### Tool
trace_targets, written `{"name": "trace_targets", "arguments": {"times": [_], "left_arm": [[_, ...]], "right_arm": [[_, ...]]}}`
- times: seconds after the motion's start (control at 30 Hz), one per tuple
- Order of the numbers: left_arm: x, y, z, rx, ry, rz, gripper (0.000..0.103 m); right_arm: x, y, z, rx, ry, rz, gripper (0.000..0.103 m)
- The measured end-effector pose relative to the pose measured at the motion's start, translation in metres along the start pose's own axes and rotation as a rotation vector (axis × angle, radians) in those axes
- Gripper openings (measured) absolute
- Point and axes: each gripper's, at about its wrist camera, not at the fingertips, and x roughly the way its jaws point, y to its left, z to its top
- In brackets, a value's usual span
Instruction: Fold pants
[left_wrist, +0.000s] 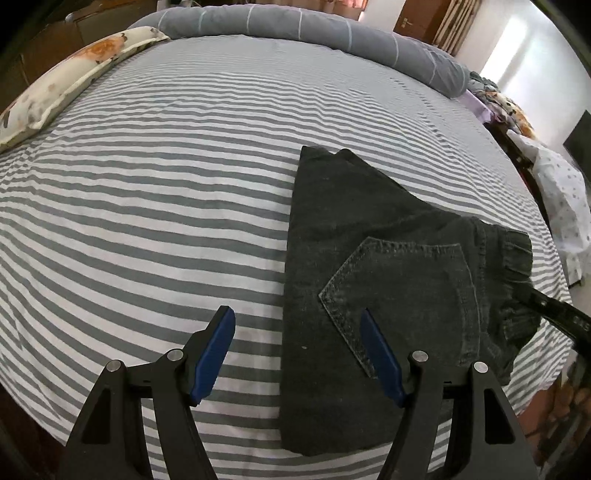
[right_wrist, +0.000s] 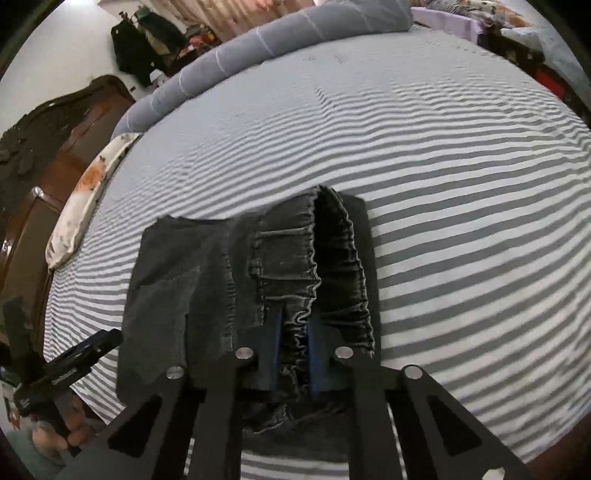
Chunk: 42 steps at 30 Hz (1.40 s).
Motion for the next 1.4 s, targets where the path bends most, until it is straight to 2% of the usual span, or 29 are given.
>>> {"name": "trace_targets", "arguments": {"times": [0.17, 0.23, 0.3, 0.47, 0.7, 0.87, 0.9, 0.93, 0.97, 1.17, 1.27, 1.4], "left_arm": [[-0.011, -0.009, 0.004, 0.035, -0.038, -0.018, 0.071], [-0.012, -0.015, 0.004, 0.072, -0.049, -0.020, 0.071], [-0.004, -0.024, 0.003, 0.123, -0.032, 0.011, 0.071], [0.024, -0.035, -0.009, 0.217, 0.034, 0.063, 0.071], [0.034, -0.029, -0.007, 0.193, 0.033, 0.058, 0.071], [0.026, -0.031, -0.004, 0.205, 0.032, 0.063, 0.071], [0.023, -0.030, -0.003, 0.200, 0.030, 0.039, 0.071], [0.018, -0.028, -0.001, 0.189, 0.026, 0.006, 0.071], [0.015, -0.024, 0.001, 0.174, 0.023, -0.030, 0.071], [0.019, 0.012, 0.017, 0.052, 0.060, -0.210, 0.071], [0.033, 0.025, 0.021, -0.008, 0.095, -0.270, 0.071], [0.044, 0.030, 0.022, -0.030, 0.110, -0.319, 0.070]], "right_arm": [[-0.018, 0.001, -0.014, -0.021, -0.041, -0.075, 0.007], [-0.009, -0.006, -0.017, -0.007, -0.021, -0.116, 0.007], [0.006, -0.018, -0.018, 0.029, 0.017, -0.115, 0.007], [0.016, -0.022, -0.012, 0.036, 0.037, -0.096, 0.010], [0.020, -0.031, -0.015, 0.058, 0.045, -0.044, 0.013], [0.019, -0.034, -0.014, 0.062, 0.052, -0.009, 0.026], [0.019, -0.036, -0.012, 0.062, 0.058, -0.001, 0.031], [0.020, -0.039, -0.011, 0.065, 0.061, 0.023, 0.043], [0.020, -0.043, -0.010, 0.069, 0.065, 0.050, 0.051], [0.033, -0.072, -0.004, 0.089, 0.101, 0.240, 0.051], [0.039, -0.088, 0.002, 0.120, 0.093, 0.339, 0.051], [0.053, -0.093, 0.010, 0.111, 0.088, 0.404, 0.051]]}}
